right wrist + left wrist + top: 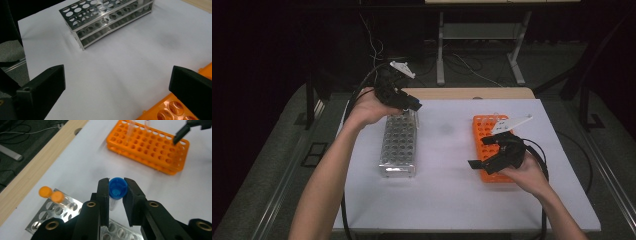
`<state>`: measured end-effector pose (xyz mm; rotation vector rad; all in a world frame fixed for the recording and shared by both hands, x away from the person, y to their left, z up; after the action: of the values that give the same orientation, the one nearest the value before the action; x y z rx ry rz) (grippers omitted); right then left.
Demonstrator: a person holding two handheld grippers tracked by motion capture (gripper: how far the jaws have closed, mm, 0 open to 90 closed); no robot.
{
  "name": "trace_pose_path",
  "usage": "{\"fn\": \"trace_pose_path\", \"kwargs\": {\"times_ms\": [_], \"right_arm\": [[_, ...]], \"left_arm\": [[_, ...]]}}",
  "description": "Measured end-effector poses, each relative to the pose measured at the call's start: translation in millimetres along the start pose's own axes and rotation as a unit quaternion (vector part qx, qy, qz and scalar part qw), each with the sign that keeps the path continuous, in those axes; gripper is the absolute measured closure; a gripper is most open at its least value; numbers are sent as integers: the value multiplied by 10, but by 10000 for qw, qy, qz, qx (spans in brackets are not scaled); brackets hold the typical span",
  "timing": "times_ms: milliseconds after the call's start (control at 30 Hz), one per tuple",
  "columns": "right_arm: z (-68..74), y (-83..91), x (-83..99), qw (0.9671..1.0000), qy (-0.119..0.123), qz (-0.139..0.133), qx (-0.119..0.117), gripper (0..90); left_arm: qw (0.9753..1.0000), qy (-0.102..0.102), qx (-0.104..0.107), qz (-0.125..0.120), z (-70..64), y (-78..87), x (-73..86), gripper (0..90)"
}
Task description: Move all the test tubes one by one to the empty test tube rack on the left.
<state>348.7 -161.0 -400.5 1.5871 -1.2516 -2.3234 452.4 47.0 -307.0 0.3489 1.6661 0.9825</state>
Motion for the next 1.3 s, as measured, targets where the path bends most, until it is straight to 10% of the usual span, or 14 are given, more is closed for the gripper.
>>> {"fn": "trace_pose_path", "kwargs": {"times_ms": [500, 1300], "right_arm": [[-142, 117, 111, 9997, -163, -93, 129, 1], [-361, 195, 294, 9985, -418, -162, 317, 1]], "left_arm": [[9985, 415, -354, -85, 452, -148, 107, 746], [9967, 571, -570, 83, 694, -480, 304, 746]]}}
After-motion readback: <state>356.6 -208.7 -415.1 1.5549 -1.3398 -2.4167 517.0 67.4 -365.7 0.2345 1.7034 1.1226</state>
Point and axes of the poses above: each handheld gripper's, and its own axes: y roughly backward along the jaws, x roughly out of its underside, z roughly to its left, the point moved 9 cm from there along -y, roughly forward along the jaws, and after that the axes turned 3 degrees about x, right-handed, at the moved point
